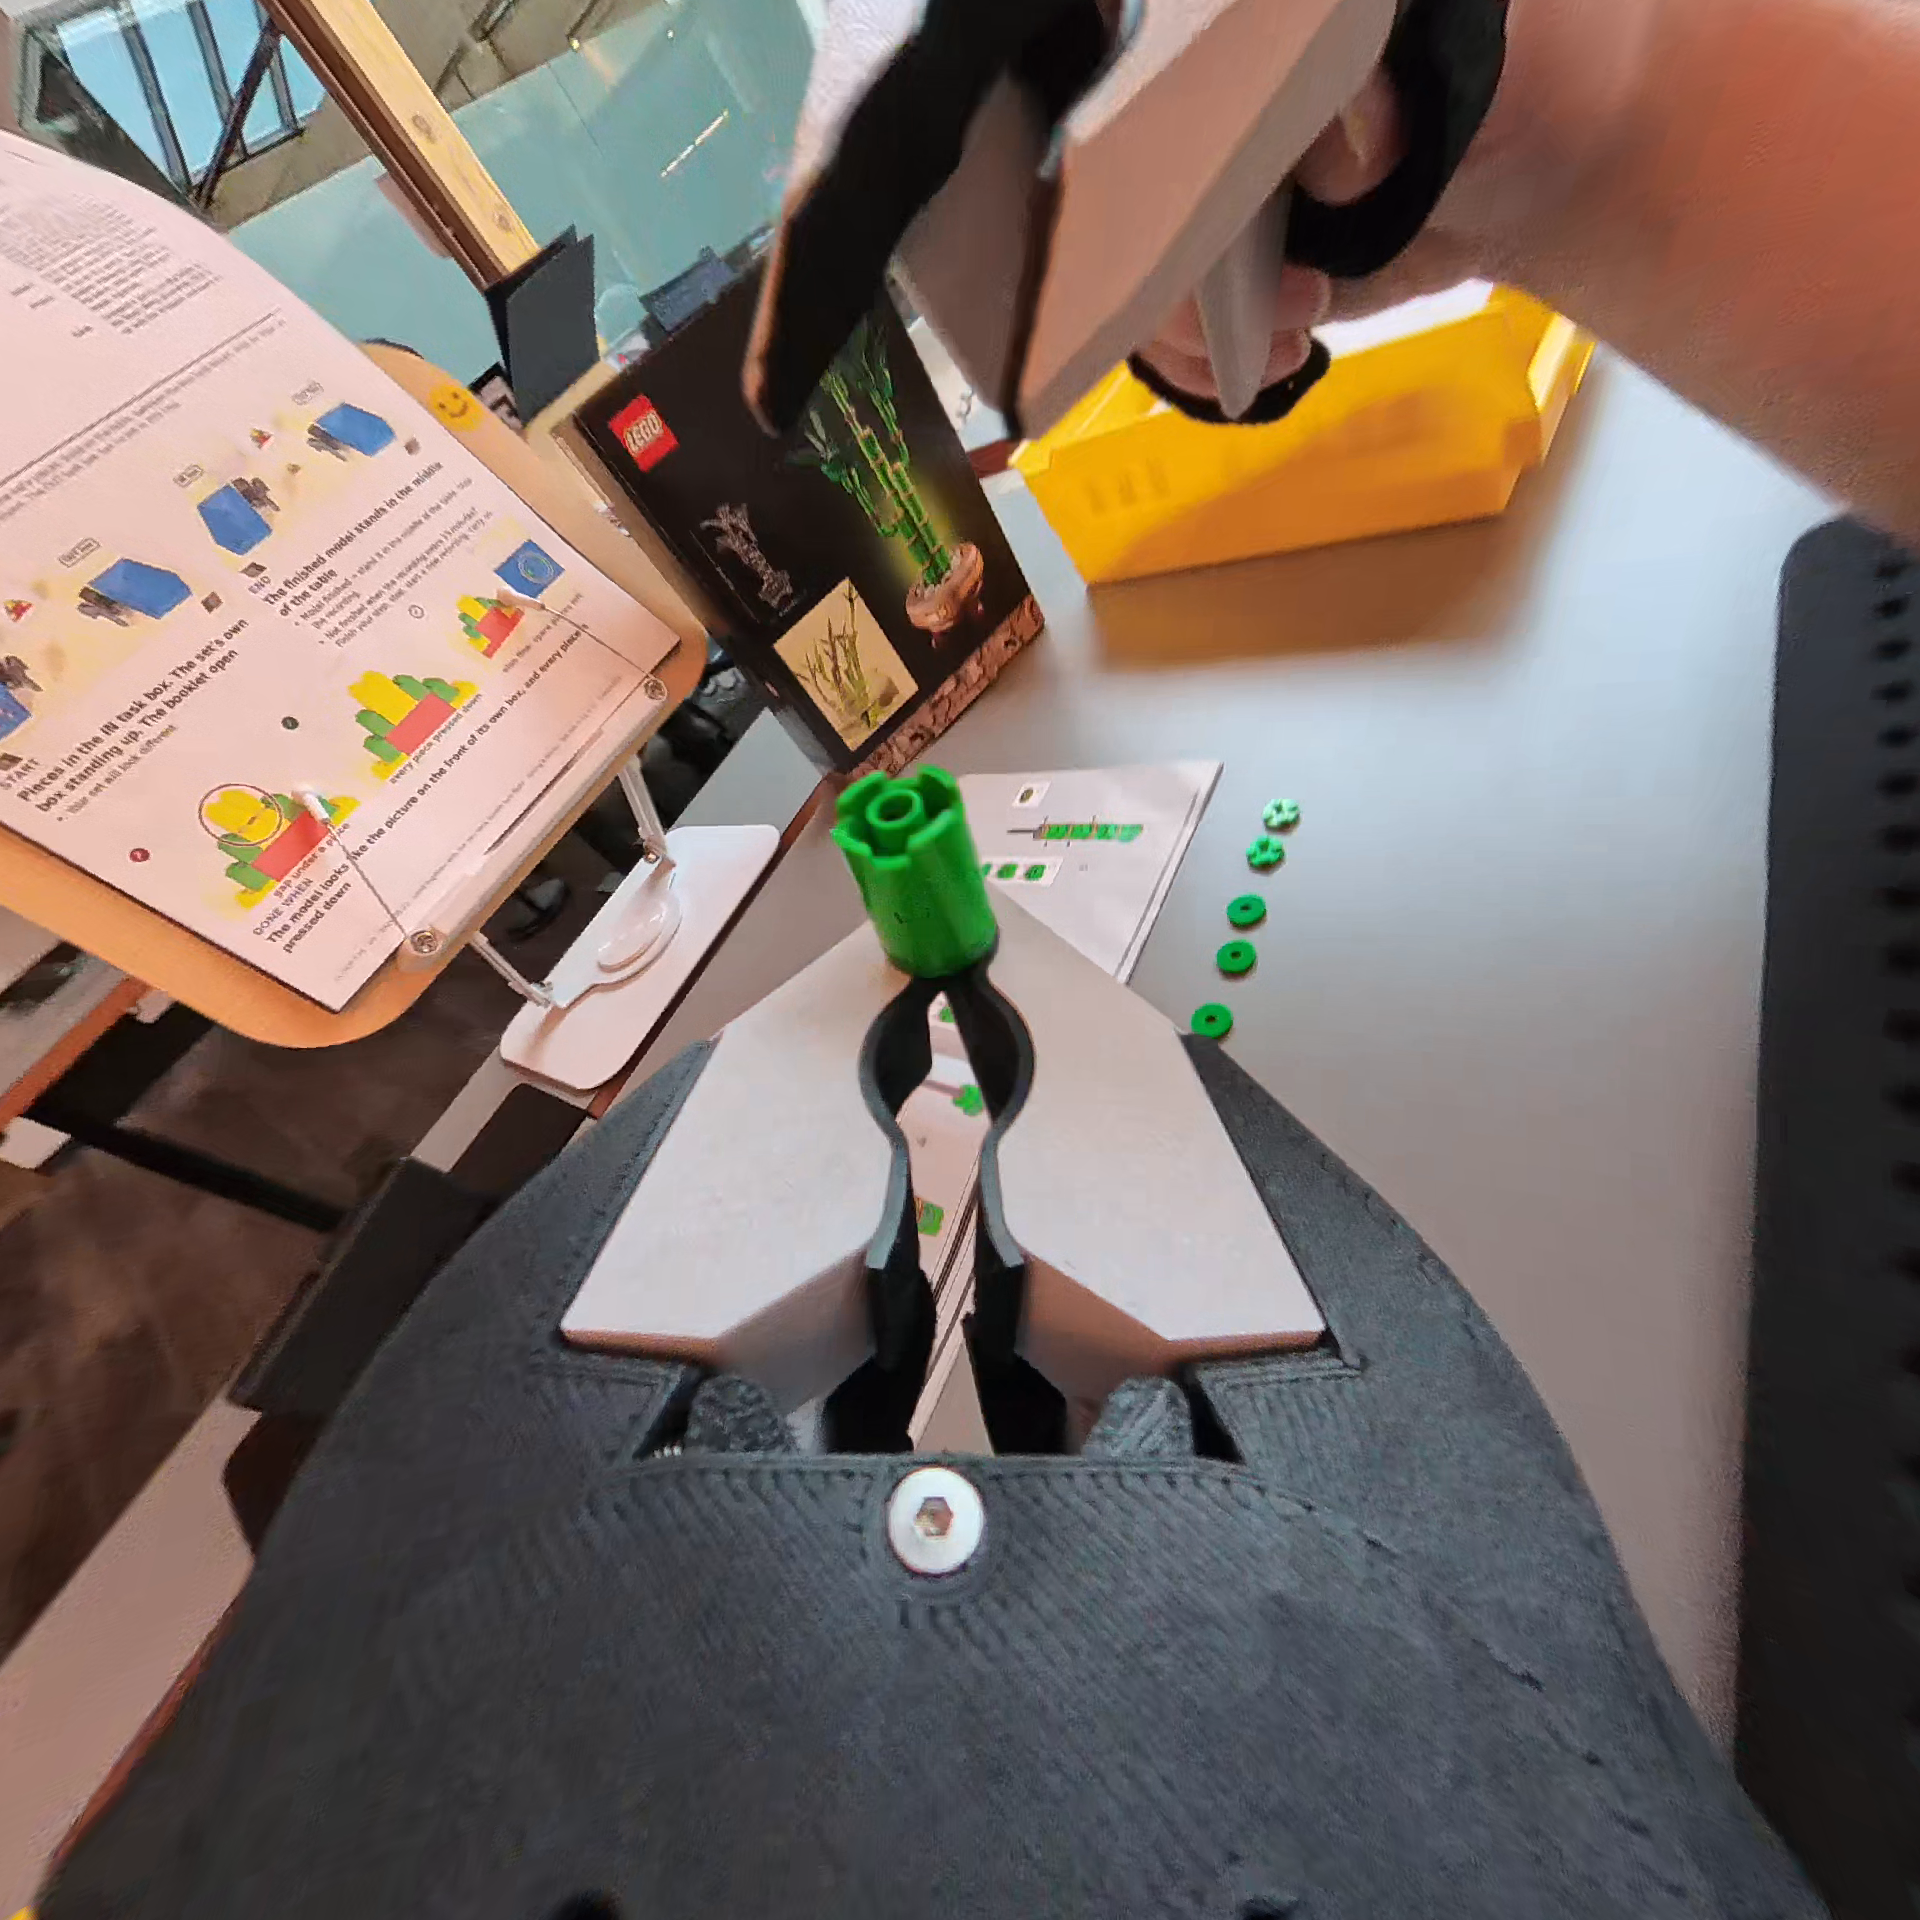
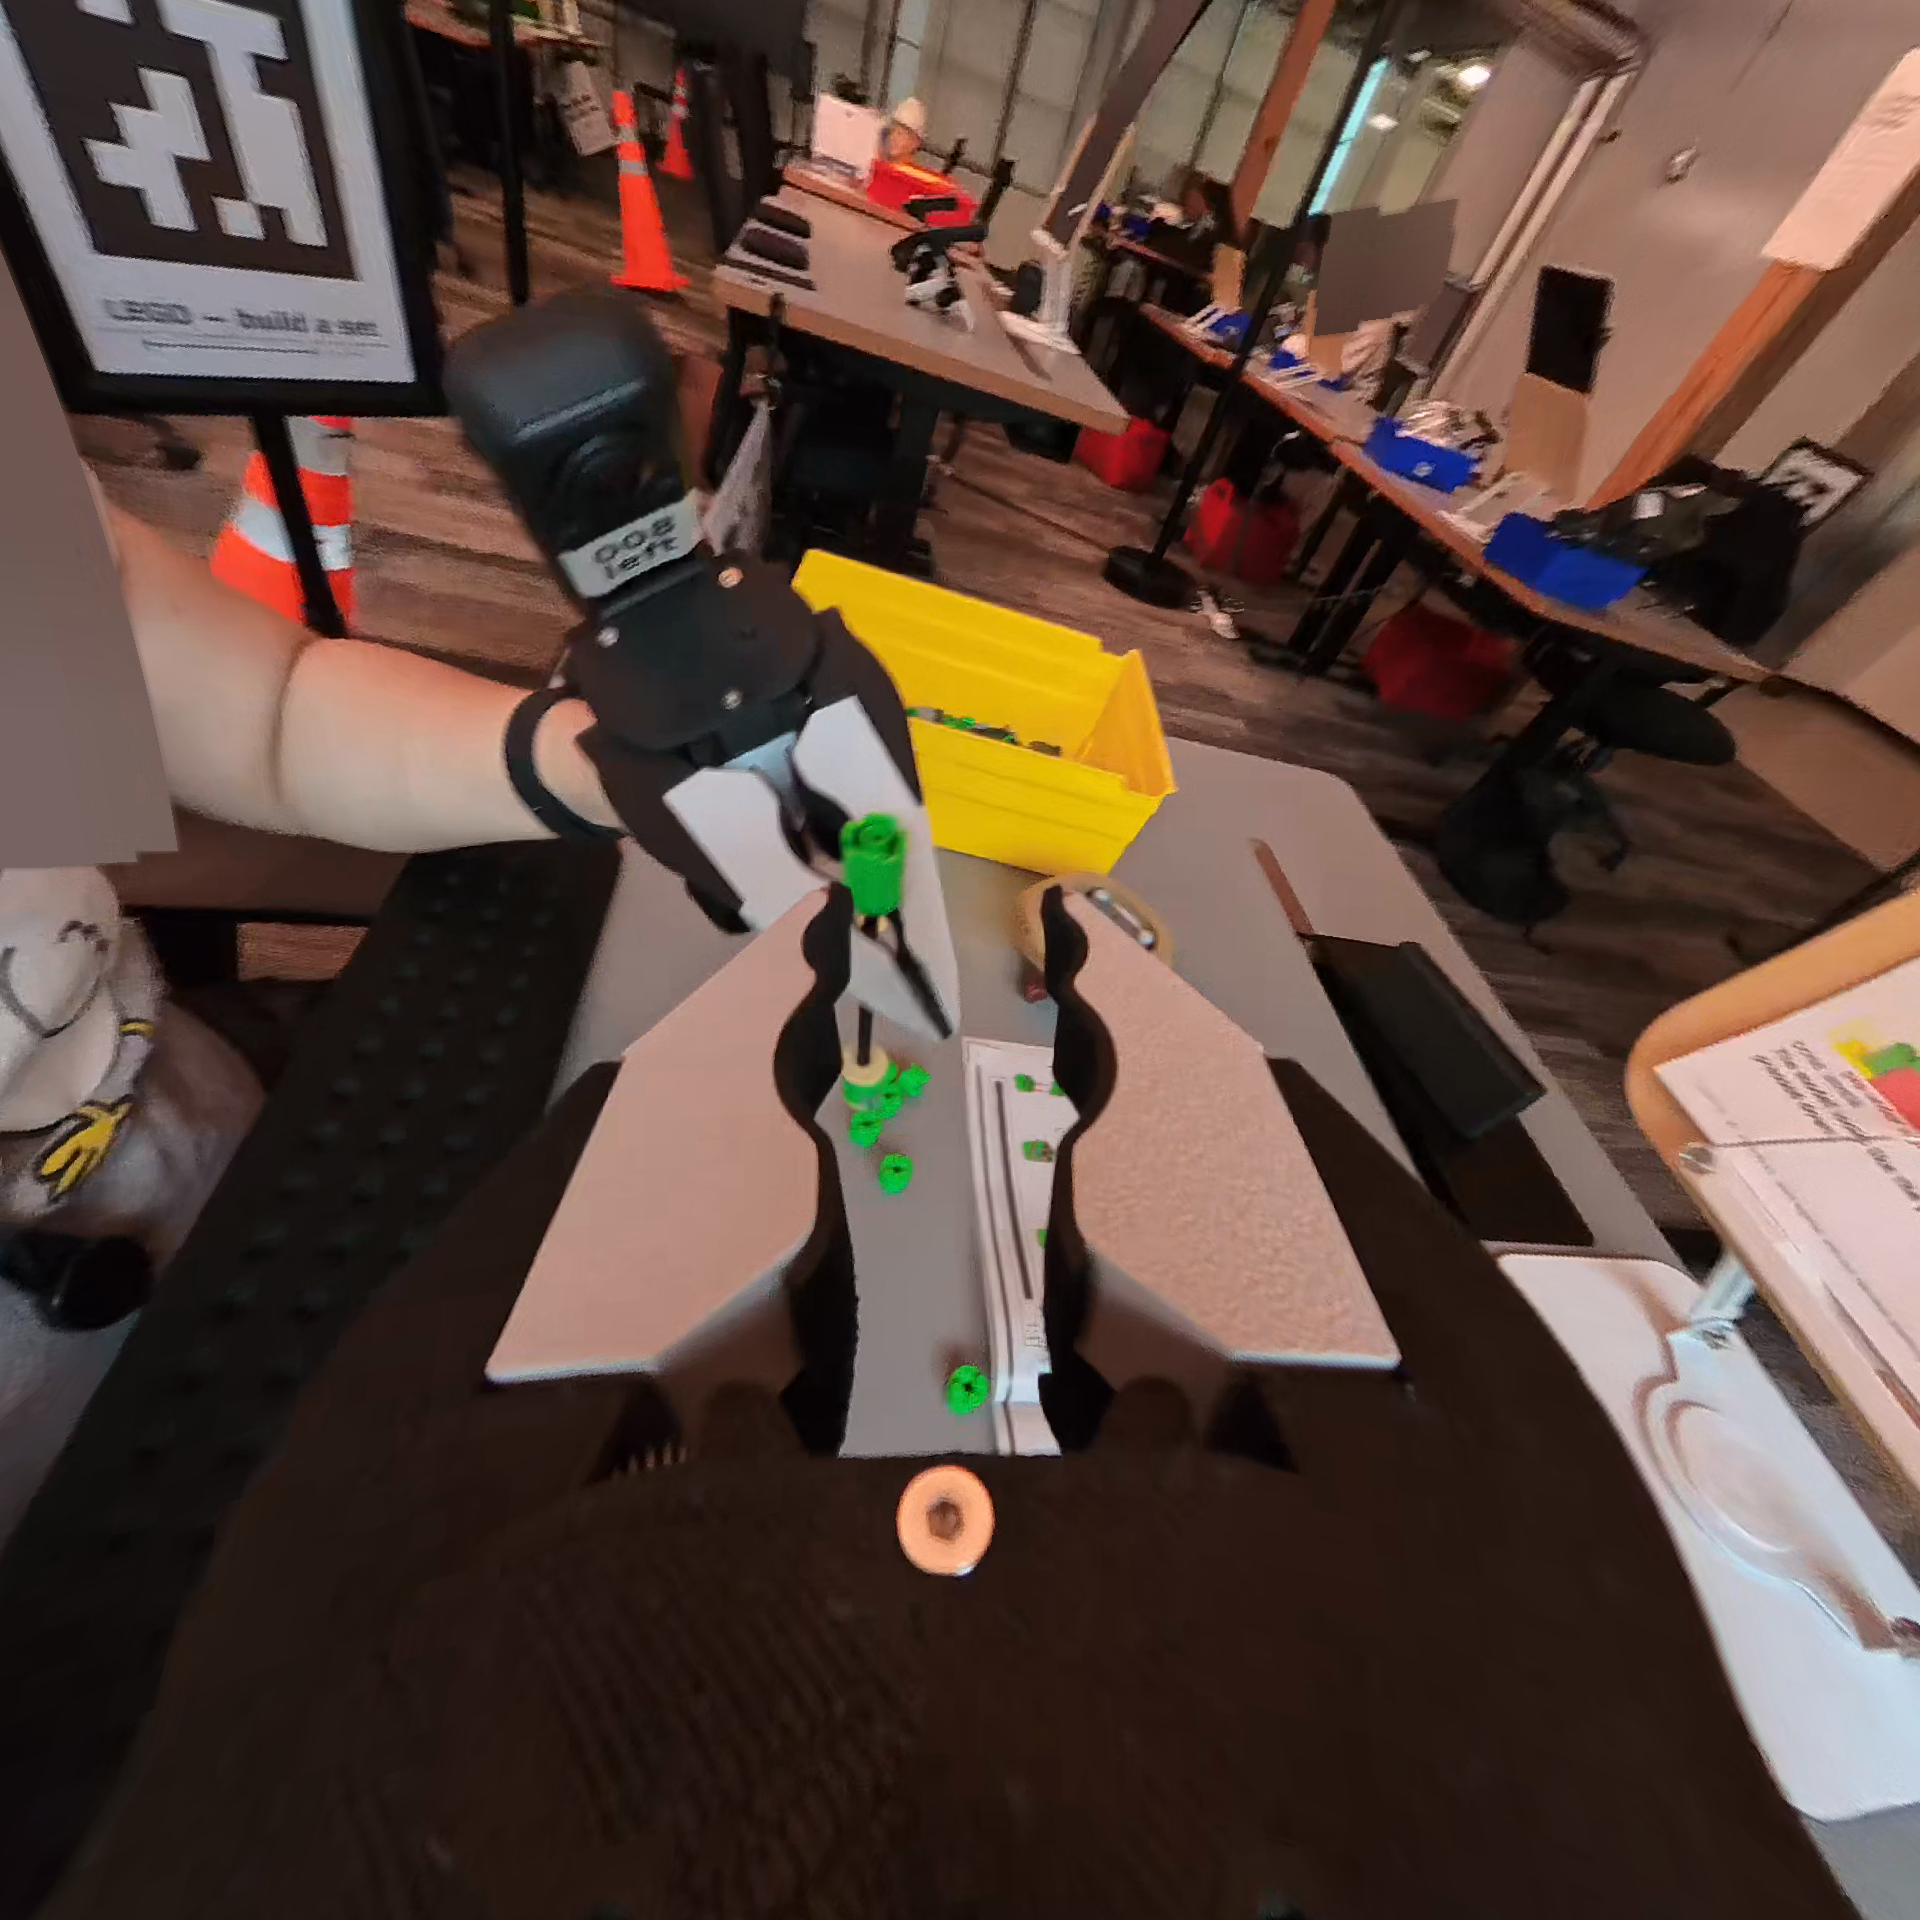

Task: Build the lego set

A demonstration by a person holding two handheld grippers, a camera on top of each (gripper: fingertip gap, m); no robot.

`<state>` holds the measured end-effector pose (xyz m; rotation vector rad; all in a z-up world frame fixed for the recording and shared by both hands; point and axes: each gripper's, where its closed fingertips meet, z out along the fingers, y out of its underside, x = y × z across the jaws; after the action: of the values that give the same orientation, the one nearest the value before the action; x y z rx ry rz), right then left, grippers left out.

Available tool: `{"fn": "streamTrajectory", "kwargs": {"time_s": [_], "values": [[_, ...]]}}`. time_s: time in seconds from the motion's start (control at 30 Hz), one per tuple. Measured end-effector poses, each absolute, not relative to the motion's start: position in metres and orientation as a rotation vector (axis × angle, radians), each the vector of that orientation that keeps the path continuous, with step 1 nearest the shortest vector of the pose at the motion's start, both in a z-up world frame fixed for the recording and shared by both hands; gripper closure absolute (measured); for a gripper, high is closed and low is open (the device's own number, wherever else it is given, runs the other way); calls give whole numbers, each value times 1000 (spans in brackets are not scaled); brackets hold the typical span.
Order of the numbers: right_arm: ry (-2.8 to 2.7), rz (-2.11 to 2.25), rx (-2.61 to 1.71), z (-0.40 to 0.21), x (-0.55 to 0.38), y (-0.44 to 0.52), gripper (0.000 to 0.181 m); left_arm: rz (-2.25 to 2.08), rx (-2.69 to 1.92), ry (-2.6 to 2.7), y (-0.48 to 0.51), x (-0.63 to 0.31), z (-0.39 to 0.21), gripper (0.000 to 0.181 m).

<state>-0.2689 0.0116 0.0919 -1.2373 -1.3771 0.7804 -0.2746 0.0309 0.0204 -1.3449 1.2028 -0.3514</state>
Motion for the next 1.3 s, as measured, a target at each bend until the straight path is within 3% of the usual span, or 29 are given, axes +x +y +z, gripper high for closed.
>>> {"fn": "streamTrajectory", "kwargs": {"time_s": [0.03, 0.3, 0.47, 0.8, 0.9, 1.07, 1.17, 1.3], "values": [[-1412, 806, -1243, 91, -269, 11, 145, -383, -1339, 1185, 31, -275, 28, 181], [-1500, 1216, -1401, 35, -290, 26, 134, -777, -1324, 1059, 35, -276, 91, 181], [-1311, 1312, -1309, 48, -312, 42, 130, -990, -1302, 1005, 45, -272, 116, 181], [-1127, 1235, -1100, 82, -315, 46, 147, -1015, -1234, 1082, 46, -259, 126, 181], [-1178, 1155, -1023, 81, -315, 37, 180, -1023, -1198, 1132, 37, -258, 122, 181], [-1218, 924, -890, 94, -305, 28, 181, -1053, -1096, 1180, 15, -259, 131, 181], [-1251, 769, -794, 103, -300, 17, 181, -962, -1010, 1194, 4, -262, 141, 146], [-1288, 663, -653, 113, -298, -2, 181, -808, -847, 1282, -26, -264, 149, 143]]}}
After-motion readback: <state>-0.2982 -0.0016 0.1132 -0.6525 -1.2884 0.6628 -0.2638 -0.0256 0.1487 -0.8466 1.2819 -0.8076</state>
